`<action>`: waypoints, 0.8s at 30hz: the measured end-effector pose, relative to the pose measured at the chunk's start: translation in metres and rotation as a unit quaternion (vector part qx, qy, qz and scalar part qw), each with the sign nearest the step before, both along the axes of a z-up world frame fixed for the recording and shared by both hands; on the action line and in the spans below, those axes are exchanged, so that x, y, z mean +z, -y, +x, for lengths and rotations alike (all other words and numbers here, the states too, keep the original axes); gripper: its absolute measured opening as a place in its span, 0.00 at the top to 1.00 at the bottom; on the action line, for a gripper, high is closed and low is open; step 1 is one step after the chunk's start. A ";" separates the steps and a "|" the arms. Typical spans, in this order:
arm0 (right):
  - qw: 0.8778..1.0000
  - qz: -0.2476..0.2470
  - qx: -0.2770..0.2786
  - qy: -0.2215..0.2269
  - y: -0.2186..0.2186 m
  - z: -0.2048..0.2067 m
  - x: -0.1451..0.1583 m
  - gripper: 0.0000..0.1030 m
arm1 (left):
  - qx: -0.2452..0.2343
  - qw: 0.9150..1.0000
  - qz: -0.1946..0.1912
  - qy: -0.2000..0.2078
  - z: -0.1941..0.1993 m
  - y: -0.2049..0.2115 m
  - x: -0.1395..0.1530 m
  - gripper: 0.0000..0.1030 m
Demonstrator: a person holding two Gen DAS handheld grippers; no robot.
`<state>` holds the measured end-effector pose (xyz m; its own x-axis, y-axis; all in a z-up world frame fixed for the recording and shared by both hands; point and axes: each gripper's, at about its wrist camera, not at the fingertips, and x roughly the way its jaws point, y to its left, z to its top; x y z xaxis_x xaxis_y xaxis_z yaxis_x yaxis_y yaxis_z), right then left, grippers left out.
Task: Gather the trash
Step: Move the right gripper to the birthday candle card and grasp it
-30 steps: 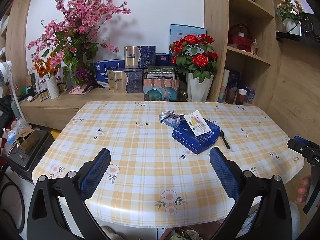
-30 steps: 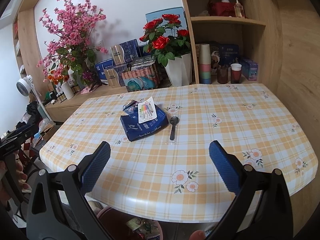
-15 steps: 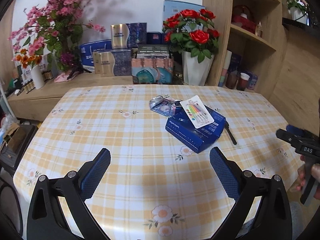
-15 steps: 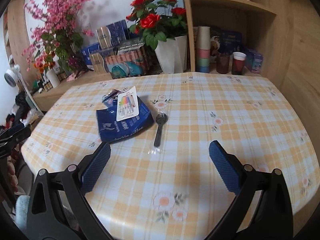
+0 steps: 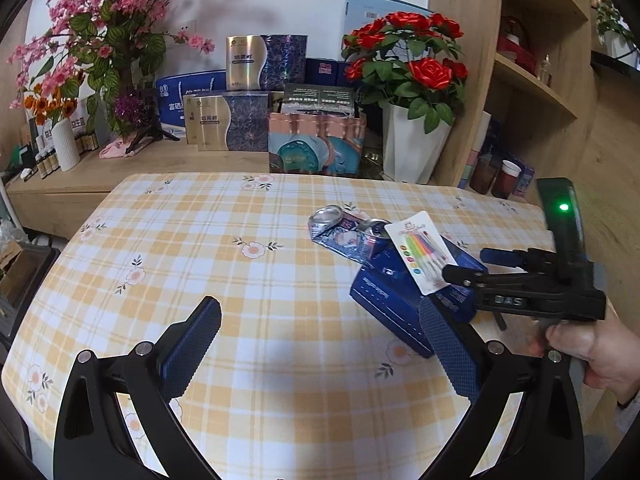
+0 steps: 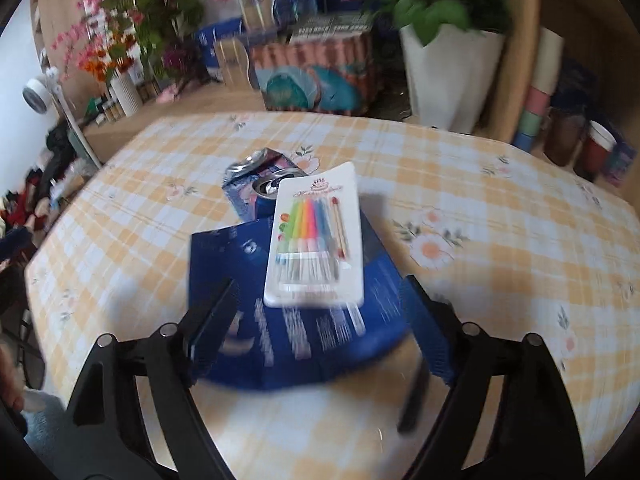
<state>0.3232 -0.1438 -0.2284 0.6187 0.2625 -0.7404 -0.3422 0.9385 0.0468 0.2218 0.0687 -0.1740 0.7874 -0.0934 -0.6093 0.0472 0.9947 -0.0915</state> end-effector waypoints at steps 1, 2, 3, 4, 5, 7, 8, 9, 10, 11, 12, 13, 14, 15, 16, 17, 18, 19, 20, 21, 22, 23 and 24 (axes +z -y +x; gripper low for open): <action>1.000 -0.011 -0.002 0.000 -0.007 0.009 -0.003 0.15 | 0.003 1.000 -0.003 -0.001 0.002 -0.002 -0.002 0.06; 1.000 -0.017 -0.006 -0.001 -0.011 0.016 -0.005 0.10 | 0.008 1.000 -0.009 -0.004 0.005 -0.006 -0.005 0.06; 1.000 -0.020 -0.010 -0.002 -0.013 0.020 -0.007 0.08 | 0.011 1.000 -0.014 -0.008 0.007 -0.009 -0.008 0.06; 1.000 -0.020 -0.014 -0.006 -0.016 0.027 -0.009 0.08 | 0.013 1.000 -0.019 -0.012 0.010 -0.011 -0.011 0.06; 0.999 -0.025 -0.018 -0.012 -0.020 0.034 -0.012 0.08 | 0.014 1.000 -0.022 -0.014 0.011 -0.011 -0.013 0.06; 0.999 -0.044 -0.023 -0.019 -0.027 0.044 -0.017 0.08 | 0.012 0.999 -0.027 -0.019 0.014 -0.012 -0.017 0.06; 0.998 -0.053 -0.021 -0.023 -0.029 0.047 -0.020 0.08 | 0.008 0.999 -0.030 -0.020 0.015 -0.012 -0.019 0.06; 0.998 -0.062 -0.018 -0.029 -0.032 0.049 -0.023 0.09 | 0.006 0.999 -0.030 -0.021 0.015 -0.011 -0.020 0.06; 0.996 -0.081 -0.013 -0.034 -0.036 0.052 -0.027 0.10 | 0.004 0.999 -0.030 -0.023 0.016 -0.010 -0.022 0.06; 0.995 -0.096 -0.012 -0.032 -0.038 0.050 -0.028 0.15 | 0.003 0.999 -0.033 -0.025 0.016 -0.010 -0.023 0.06; 0.995 -0.099 -0.009 -0.027 -0.037 0.049 -0.027 0.18 | 0.001 0.999 -0.038 -0.028 0.017 -0.009 -0.023 0.06; 0.994 -0.105 -0.014 -0.024 -0.036 0.048 -0.026 0.31 | 0.001 0.999 -0.042 -0.030 0.018 -0.008 -0.024 0.06; 0.995 -0.099 -0.014 -0.025 -0.032 0.047 -0.024 0.35 | -0.001 0.999 -0.044 -0.031 0.019 -0.007 -0.024 0.06; 0.996 -0.086 -0.011 -0.029 -0.027 0.045 -0.023 0.35 | -0.003 0.998 -0.045 -0.032 0.019 -0.005 -0.024 0.06; 0.996 -0.079 -0.010 -0.028 -0.023 0.042 -0.022 0.36 | -0.005 0.999 -0.044 -0.032 0.020 -0.003 -0.024 0.06; 0.997 -0.077 -0.010 -0.024 -0.020 0.038 -0.020 0.38 | -0.007 0.999 -0.043 -0.033 0.020 0.000 -0.024 0.06; 0.997 -0.073 -0.011 -0.020 -0.017 0.035 -0.018 0.38 | -0.009 0.998 -0.043 -0.033 0.021 0.003 -0.024 0.06; 0.998 -0.060 -0.013 -0.015 -0.011 0.029 -0.014 0.38 | -0.011 0.998 -0.044 -0.035 0.022 0.006 -0.024 0.09; 0.999 -0.048 -0.017 -0.013 -0.006 0.025 -0.011 0.38 | -0.012 0.998 -0.045 -0.039 0.023 0.008 -0.025 0.12; 0.999 -0.035 -0.022 -0.012 0.000 0.020 -0.009 0.38 | -0.013 0.998 -0.047 -0.043 0.024 0.011 -0.026 0.13; 0.999 -0.017 -0.026 -0.014 0.007 0.015 -0.006 0.38 | -0.015 0.997 -0.052 -0.050 0.026 0.015 -0.028 0.15; 0.999 -0.007 -0.030 -0.014 0.012 0.010 -0.005 0.38 | -0.017 0.997 -0.056 -0.057 0.028 0.018 -0.030 0.17; 0.999 0.006 -0.034 -0.013 0.019 0.004 -0.003 0.38 | -0.018 0.996 -0.059 -0.062 0.029 0.021 -0.032 0.18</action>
<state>0.3268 -0.1631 -0.2317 0.6157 0.2296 -0.7538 -0.2765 0.9587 0.0662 0.2513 0.0474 -0.2056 0.7017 -0.1978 -0.6844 0.0644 0.9744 -0.2155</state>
